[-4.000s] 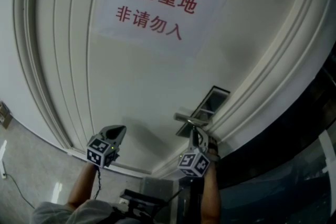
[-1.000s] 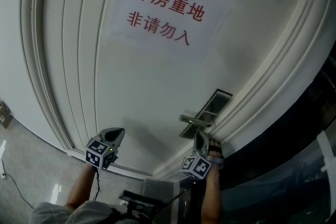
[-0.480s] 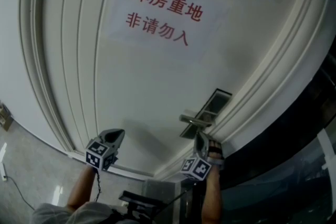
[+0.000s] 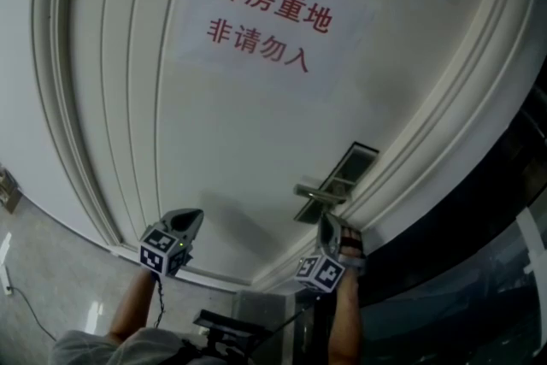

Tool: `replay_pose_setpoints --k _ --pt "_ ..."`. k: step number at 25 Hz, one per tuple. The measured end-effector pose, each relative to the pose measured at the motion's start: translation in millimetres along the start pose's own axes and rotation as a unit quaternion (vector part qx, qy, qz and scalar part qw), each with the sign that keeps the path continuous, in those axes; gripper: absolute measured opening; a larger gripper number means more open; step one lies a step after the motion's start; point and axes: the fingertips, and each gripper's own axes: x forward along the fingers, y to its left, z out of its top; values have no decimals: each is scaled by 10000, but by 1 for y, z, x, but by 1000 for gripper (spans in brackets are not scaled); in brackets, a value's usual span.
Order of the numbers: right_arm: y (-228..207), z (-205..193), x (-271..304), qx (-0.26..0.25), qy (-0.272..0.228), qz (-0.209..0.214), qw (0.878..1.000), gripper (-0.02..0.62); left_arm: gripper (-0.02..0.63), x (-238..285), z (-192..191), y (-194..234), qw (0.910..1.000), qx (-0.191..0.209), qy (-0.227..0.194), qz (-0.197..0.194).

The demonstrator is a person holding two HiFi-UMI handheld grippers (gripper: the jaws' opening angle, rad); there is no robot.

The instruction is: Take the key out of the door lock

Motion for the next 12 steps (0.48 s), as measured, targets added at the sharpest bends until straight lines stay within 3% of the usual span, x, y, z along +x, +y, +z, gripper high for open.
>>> replay_pose_setpoints --k 12 --pt "1 0 -2 -137 16 -133 9998 25 -8 -9 1 1 10000 28 -20 11"
